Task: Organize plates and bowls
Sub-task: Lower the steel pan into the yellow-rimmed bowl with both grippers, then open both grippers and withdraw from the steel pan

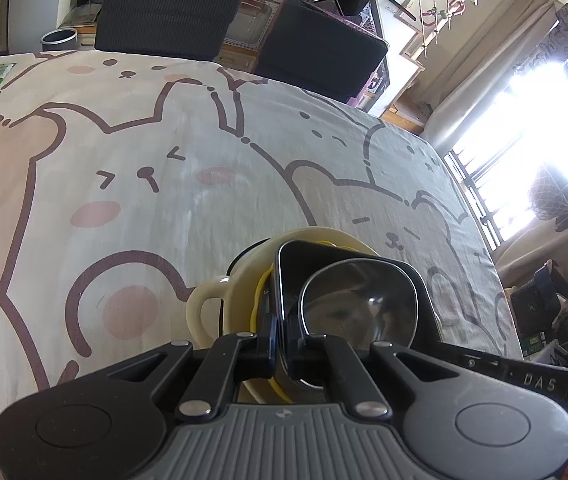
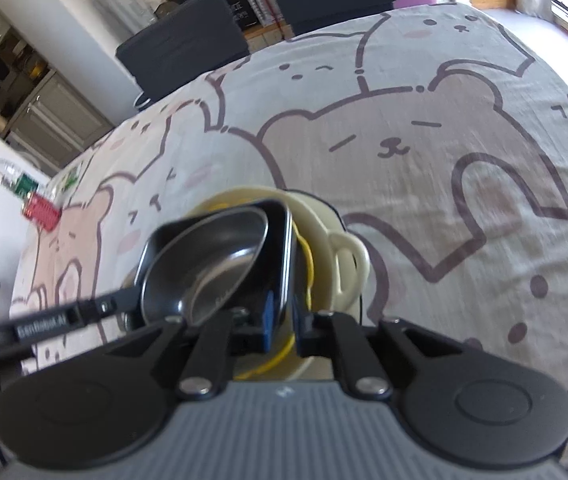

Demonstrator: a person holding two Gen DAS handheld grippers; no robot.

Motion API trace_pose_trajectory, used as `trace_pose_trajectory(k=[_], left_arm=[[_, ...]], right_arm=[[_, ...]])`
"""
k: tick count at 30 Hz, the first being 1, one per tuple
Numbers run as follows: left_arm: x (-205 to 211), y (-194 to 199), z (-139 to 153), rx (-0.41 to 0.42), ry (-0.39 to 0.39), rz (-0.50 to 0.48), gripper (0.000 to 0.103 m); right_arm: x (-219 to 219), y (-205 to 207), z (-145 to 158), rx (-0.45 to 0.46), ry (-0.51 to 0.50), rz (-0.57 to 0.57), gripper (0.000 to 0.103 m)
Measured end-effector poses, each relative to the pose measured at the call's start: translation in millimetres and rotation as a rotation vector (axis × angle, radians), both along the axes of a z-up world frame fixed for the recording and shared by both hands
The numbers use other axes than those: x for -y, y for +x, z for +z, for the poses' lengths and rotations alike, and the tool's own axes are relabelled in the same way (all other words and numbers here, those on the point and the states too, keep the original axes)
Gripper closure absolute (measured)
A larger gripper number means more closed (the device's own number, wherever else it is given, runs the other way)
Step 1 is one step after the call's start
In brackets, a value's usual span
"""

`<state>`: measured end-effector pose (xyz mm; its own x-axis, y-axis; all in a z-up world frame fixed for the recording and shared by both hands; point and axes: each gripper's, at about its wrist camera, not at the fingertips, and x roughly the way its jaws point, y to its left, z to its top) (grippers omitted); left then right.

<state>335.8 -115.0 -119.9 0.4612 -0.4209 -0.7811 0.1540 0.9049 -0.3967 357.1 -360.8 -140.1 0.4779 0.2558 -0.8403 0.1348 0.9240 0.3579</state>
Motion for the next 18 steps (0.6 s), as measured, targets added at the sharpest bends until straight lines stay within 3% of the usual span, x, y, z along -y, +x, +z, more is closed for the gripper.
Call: trace_pose_trajectory(k=[9, 18], left_arm=[[4.1, -3.9, 0.3, 0.003, 0.022, -0.020, 0.098], [2.3, -5.1, 0.3, -0.011, 0.006, -0.029, 0.097]], right_arm=[[-13.5, -2.8, -5.8, -0.004, -0.081, 0.055, 0.093], [-7.7, -4.2, -0.1, 0.010, -0.067, 0.039, 0.094]])
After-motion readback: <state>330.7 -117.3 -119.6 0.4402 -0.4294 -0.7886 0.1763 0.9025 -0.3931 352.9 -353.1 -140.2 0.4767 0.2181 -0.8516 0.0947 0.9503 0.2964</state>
